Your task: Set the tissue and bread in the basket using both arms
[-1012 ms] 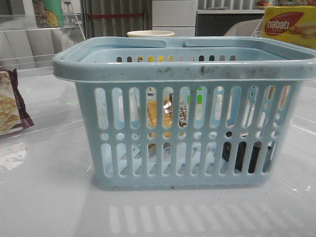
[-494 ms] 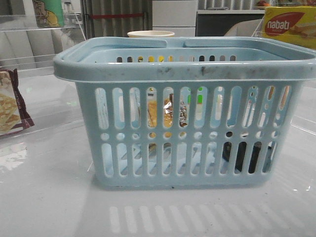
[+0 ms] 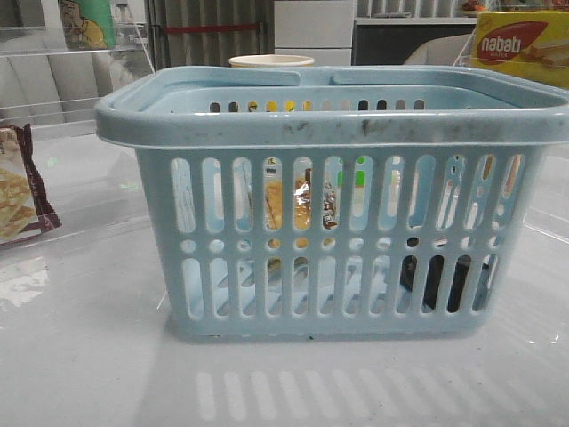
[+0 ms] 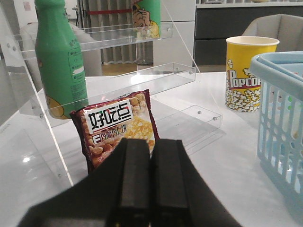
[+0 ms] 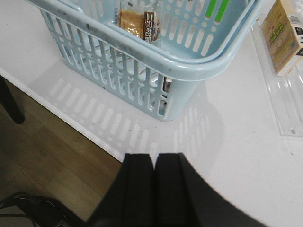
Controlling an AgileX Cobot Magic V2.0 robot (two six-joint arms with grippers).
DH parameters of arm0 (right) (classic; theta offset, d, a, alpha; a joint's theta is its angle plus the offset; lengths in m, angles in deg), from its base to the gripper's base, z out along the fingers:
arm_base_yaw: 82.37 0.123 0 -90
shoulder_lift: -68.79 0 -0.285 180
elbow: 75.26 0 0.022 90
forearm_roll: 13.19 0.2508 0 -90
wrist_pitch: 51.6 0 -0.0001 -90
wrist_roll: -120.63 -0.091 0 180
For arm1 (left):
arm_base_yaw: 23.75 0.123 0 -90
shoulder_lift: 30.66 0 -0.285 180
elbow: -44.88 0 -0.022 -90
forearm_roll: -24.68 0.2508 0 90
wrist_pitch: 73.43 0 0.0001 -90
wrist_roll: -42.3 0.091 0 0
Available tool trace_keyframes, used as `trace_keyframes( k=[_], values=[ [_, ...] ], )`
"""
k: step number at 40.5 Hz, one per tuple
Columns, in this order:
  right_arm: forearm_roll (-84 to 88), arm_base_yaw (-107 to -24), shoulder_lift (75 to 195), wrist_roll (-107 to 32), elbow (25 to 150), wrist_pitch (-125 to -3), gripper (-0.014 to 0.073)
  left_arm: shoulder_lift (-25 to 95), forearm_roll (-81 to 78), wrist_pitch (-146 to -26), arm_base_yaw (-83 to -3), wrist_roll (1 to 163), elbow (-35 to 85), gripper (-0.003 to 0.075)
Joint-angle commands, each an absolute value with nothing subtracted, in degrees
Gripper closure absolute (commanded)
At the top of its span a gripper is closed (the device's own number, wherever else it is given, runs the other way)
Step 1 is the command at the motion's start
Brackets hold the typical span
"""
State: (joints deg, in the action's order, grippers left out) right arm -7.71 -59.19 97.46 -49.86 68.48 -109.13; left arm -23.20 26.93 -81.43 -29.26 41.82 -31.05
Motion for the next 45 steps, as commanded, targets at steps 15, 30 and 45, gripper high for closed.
trace_keyframes(
  k=[15,30,45],
  values=[
    [-7.81,-59.17,98.02,-49.41,69.75,-105.28,0.0537,-24.34,24.68,-71.04,-27.41,42.3,-32.81,0.0629],
    [-7.81,-59.17,98.02,-49.41,69.75,-105.28,0.0537,-24.34,24.68,-71.04,-29.71,44.3,-32.81,0.0629],
    [-7.81,-59.17,98.02,-49.41,69.75,-105.28,0.0537,-24.34,24.68,-71.04,-29.71,44.3,-32.81,0.0629]
  ],
)
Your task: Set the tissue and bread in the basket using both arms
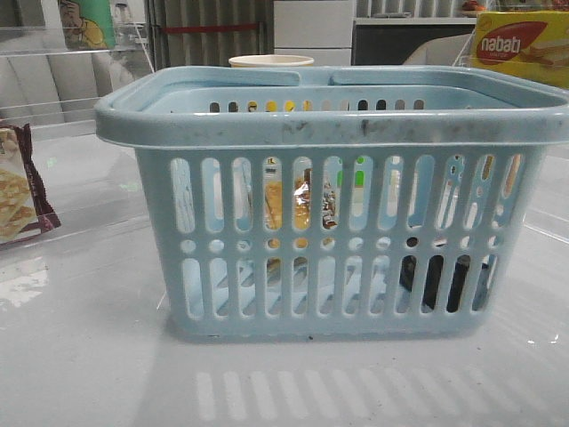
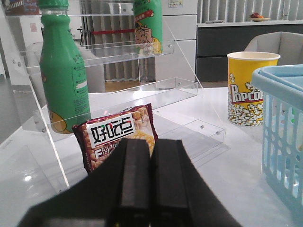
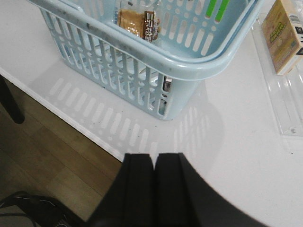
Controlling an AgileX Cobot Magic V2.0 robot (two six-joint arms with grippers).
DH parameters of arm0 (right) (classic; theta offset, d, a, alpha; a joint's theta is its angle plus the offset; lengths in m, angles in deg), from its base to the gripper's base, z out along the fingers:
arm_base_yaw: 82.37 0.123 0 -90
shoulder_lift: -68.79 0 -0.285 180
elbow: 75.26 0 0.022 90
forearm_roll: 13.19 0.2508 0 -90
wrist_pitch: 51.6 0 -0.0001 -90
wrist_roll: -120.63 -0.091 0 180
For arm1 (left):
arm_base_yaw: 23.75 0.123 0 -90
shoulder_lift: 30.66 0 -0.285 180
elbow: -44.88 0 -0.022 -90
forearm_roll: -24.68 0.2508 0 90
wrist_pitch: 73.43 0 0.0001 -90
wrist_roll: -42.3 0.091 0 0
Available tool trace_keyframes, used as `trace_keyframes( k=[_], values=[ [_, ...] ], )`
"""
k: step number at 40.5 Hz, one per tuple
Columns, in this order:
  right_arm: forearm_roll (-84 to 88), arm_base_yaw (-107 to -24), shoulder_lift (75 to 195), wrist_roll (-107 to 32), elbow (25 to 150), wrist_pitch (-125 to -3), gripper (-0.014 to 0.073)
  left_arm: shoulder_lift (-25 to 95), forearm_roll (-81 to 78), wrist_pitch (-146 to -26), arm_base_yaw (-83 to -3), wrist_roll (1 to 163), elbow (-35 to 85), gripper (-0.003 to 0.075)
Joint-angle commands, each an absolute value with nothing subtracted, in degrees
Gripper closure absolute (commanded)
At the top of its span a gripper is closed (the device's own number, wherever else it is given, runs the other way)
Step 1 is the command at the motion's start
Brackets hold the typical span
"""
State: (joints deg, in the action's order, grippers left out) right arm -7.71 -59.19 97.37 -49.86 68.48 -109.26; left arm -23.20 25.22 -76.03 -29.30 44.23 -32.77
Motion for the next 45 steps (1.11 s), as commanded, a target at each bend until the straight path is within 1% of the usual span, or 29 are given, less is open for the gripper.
trace_keyframes(
  k=[1,27,29,33,40,45],
  values=[
    [-7.81,-59.17,98.02,-49.41,69.75,-105.28,0.0537,-24.34,24.68,-71.04,-29.71,44.3,-32.81,0.0629],
    [-7.87,-59.17,97.04,-49.41,69.2,-104.72,0.0537,-24.34,24.68,-71.04,-29.71,44.3,-32.81,0.0629],
    [-8.98,-60.7,95.28,-49.36,67.76,-102.38,0.0537,-24.34,24.68,-71.04,-29.71,44.3,-32.81,0.0629],
    [-9.05,-66.56,90.71,-49.36,62.38,-93.9,0.0537,-24.34,24.68,-71.04,-29.71,44.3,-32.81,0.0629],
    [-9.0,-77.93,81.7,-49.36,48.94,-76.03,0.0537,-24.34,24.68,-71.04,-29.71,44.3,-32.81,0.0629],
    [-8.29,-82.89,76.67,-49.4,39.33,-65.83,0.0537,-24.34,24.68,-71.04,-29.71,44.3,-32.81,0.0629]
  ],
)
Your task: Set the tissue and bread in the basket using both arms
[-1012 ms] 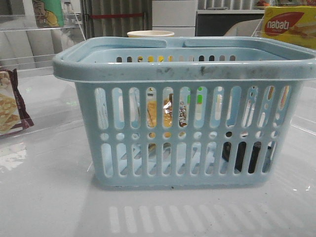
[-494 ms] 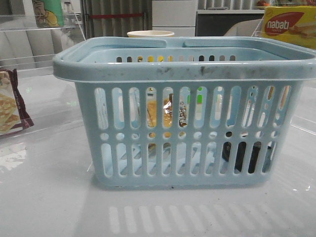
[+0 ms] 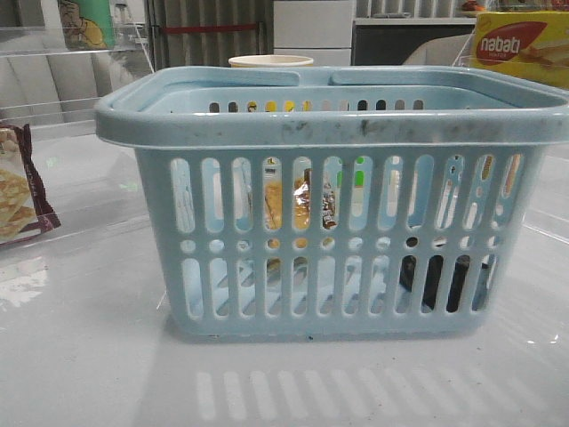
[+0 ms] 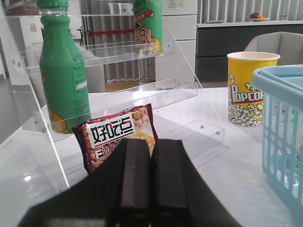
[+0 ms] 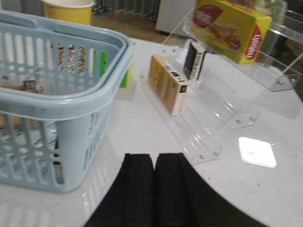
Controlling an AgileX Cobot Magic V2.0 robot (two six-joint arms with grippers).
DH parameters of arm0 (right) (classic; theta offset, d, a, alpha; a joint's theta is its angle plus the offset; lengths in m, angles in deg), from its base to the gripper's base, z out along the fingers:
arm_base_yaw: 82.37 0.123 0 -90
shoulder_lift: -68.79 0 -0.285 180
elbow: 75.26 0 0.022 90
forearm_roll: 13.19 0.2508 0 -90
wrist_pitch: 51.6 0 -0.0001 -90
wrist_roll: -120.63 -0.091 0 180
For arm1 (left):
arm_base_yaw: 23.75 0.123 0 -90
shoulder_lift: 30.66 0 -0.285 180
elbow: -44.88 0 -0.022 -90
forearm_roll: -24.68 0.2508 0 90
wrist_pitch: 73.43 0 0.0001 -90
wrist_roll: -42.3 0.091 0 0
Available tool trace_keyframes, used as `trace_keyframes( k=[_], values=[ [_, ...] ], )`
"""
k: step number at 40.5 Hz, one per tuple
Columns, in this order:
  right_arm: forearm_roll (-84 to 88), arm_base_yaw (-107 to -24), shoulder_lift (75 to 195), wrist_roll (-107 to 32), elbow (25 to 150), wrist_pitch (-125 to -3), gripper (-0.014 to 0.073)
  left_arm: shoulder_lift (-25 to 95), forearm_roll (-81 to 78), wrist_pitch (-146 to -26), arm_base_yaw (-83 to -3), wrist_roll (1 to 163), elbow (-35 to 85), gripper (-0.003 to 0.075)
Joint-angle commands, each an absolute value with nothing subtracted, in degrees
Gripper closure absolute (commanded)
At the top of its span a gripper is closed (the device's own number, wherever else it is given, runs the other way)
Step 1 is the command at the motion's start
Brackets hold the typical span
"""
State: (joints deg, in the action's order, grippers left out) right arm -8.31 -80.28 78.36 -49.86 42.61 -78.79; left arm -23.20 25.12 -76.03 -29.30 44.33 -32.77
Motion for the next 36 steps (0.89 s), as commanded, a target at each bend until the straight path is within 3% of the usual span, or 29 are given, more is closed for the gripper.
trace_keyframes(
  k=[1,11,27,36],
  values=[
    [-8.02,-83.3,76.09,-49.4,37.47,-64.47,0.0537,-24.34,24.68,-71.04,-29.71,44.3,-32.81,0.0629],
    [-7.93,-84.52,74.95,-49.4,25.57,-50.47,0.0537,-24.23,24.68,-71.04,-29.71,44.3,-32.81,0.0629],
    [-8.57,-84.38,74.95,-49.73,25.82,-50.27,0.0537,-24.23,24.68,-71.04,-29.71,44.3,-32.81,0.0629],
    [-13.77,-84.22,74.95,-58.37,25.82,-47.4,0.0537,-24.23,24.68,-71.04,-29.71,44.3,-32.81,0.0629]
  ],
)
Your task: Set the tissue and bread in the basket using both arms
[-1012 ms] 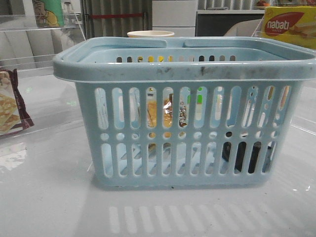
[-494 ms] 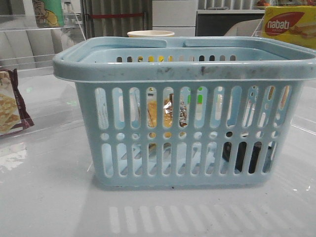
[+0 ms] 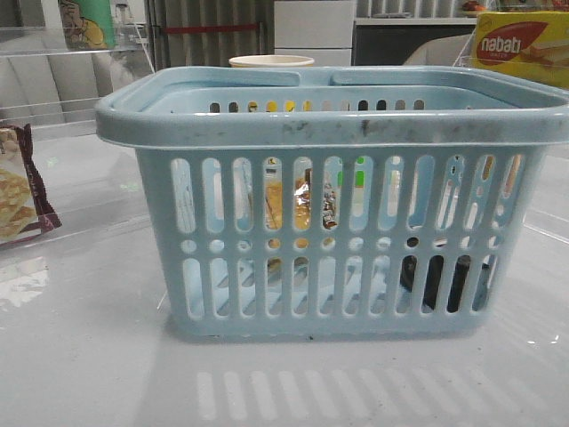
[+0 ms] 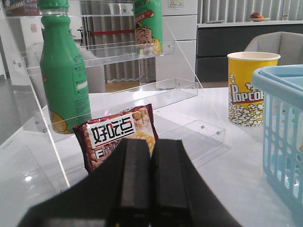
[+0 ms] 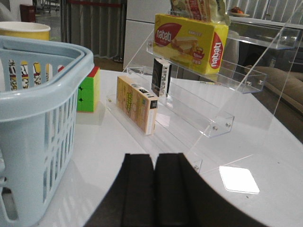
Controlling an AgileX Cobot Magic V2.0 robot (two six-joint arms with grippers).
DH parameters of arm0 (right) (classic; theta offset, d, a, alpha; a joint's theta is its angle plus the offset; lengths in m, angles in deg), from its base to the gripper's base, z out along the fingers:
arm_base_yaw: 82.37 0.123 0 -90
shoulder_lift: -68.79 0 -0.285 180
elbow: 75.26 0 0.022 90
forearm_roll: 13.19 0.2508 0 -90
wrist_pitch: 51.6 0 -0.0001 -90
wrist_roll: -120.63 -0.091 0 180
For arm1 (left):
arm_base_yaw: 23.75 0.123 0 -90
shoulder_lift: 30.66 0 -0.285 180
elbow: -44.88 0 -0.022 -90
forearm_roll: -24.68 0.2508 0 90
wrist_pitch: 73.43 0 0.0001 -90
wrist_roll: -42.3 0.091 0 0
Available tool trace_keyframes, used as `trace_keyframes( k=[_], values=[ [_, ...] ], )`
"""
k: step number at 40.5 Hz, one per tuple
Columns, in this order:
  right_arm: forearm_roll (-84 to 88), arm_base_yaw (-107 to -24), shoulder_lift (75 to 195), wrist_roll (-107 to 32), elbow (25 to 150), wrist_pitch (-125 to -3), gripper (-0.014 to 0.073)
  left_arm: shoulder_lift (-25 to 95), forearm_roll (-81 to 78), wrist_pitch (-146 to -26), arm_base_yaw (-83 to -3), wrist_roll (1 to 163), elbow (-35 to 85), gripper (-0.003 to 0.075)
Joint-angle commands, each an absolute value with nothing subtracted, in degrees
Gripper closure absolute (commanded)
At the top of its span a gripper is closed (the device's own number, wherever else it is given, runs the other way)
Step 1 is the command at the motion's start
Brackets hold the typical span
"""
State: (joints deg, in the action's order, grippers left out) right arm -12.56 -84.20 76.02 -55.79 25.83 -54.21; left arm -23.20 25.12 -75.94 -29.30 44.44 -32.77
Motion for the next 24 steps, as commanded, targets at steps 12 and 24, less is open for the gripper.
trace_keyframes(
  k=[12,24],
  values=[
    [-13.77,-84.22,74.95,-58.98,25.82,-45.54,0.0537,-24.23,24.68,-71.04,-29.71,44.3,-32.81,0.0629],
    [-13.77,-84.22,74.95,-58.98,25.82,-45.59,0.0537,-24.23,24.68,-71.04,-29.71,44.3,-32.81,0.0629]
  ],
)
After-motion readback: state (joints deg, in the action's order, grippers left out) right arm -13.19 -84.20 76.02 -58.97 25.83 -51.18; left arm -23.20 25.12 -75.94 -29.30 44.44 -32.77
